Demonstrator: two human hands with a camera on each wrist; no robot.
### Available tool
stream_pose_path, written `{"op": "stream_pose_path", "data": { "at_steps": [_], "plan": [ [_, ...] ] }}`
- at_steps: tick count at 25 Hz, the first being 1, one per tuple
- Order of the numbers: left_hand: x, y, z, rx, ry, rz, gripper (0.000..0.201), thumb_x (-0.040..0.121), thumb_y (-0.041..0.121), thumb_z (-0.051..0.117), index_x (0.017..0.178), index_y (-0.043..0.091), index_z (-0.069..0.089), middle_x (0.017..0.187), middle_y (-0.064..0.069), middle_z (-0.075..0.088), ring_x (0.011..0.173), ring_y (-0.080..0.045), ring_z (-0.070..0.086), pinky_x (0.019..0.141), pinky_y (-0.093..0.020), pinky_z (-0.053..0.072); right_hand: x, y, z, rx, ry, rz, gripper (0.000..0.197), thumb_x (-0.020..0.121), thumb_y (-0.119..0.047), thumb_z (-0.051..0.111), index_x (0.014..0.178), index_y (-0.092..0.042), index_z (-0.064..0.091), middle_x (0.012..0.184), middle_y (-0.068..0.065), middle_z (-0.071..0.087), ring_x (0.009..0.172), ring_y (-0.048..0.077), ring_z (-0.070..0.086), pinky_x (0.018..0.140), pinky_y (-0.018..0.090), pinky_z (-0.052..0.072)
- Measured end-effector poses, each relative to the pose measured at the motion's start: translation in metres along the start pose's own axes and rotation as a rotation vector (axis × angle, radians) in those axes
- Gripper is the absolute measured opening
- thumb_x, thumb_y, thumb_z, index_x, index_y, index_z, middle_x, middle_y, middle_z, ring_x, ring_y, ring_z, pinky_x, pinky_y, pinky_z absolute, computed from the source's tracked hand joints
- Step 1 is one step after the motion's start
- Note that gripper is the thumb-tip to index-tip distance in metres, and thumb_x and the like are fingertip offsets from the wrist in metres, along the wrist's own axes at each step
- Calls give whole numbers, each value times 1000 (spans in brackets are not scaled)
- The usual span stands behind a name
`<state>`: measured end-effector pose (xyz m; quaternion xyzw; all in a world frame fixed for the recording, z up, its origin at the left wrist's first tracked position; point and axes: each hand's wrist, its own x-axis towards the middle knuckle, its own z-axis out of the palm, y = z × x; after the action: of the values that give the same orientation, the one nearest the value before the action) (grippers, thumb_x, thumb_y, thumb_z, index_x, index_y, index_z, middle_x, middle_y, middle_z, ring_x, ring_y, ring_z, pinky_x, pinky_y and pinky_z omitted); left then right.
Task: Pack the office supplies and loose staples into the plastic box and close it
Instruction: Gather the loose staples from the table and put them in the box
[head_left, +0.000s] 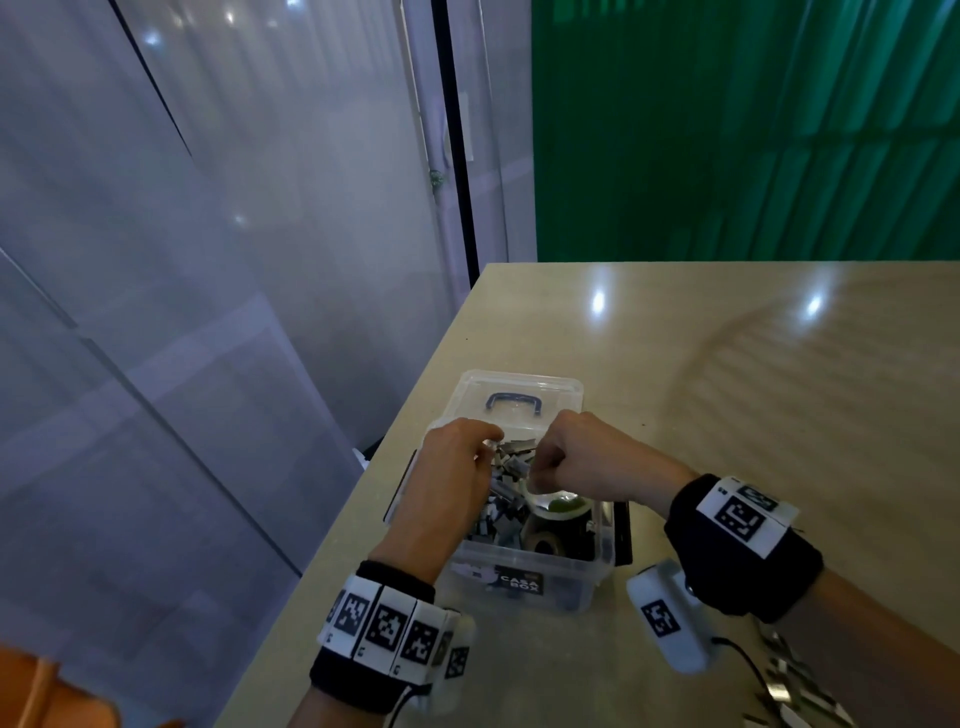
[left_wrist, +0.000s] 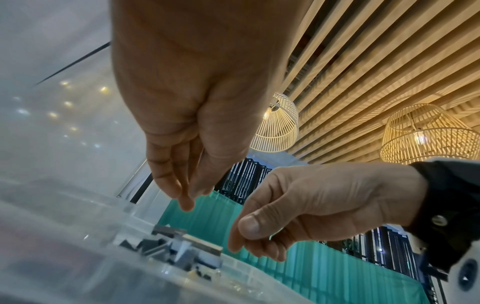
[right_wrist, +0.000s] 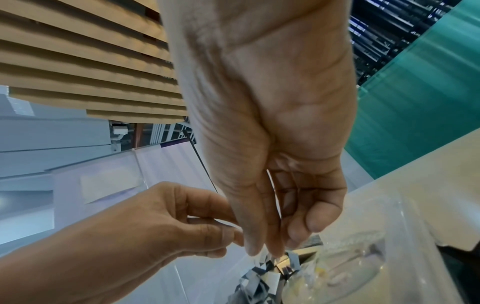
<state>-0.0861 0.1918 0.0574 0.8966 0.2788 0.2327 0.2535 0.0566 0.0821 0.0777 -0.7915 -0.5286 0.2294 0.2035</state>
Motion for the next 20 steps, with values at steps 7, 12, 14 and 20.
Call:
{"op": "stream_pose_path", "data": {
  "at_steps": [7, 12, 14, 20],
  "plan": [
    [-1, 47, 17, -51, -54, 62, 26, 91, 4, 61, 112, 11, 74, 106, -5, 74, 91, -12, 68, 85, -20, 52, -31, 25, -27, -14, 53, 6, 9, 86, -25, 78, 87, -17, 81, 69, -12, 68, 58, -2, 58, 53, 13, 38],
    [-5, 91, 47, -54, -131, 152, 23, 92, 7, 62, 110, 12, 75, 102, -4, 75, 88, -13, 69, 81, -15, 50, -74, 64, -53, 18, 81, 63, 15, 87, -31, 76, 87, -17, 81, 76, -4, 74, 69, 9, 68, 63, 26, 53],
    [-14, 109, 64, -70, -180, 197, 21, 93, 11, 62, 110, 14, 75, 99, -1, 74, 85, -12, 68, 73, -7, 45, -98, 94, -55, 45, 78, 130, 17, 88, -33, 75, 88, -17, 80, 77, -3, 74, 70, 10, 69, 64, 26, 55],
    [-59, 121, 151, -11, -536, 191, 24, 93, 21, 63, 115, 15, 73, 107, -4, 72, 94, -14, 65, 87, -23, 51, -149, 187, -17, -43, -94, 338, 24, 90, -33, 74, 107, -16, 74, 103, 1, 71, 90, 15, 66, 74, 26, 51]
  ]
}}
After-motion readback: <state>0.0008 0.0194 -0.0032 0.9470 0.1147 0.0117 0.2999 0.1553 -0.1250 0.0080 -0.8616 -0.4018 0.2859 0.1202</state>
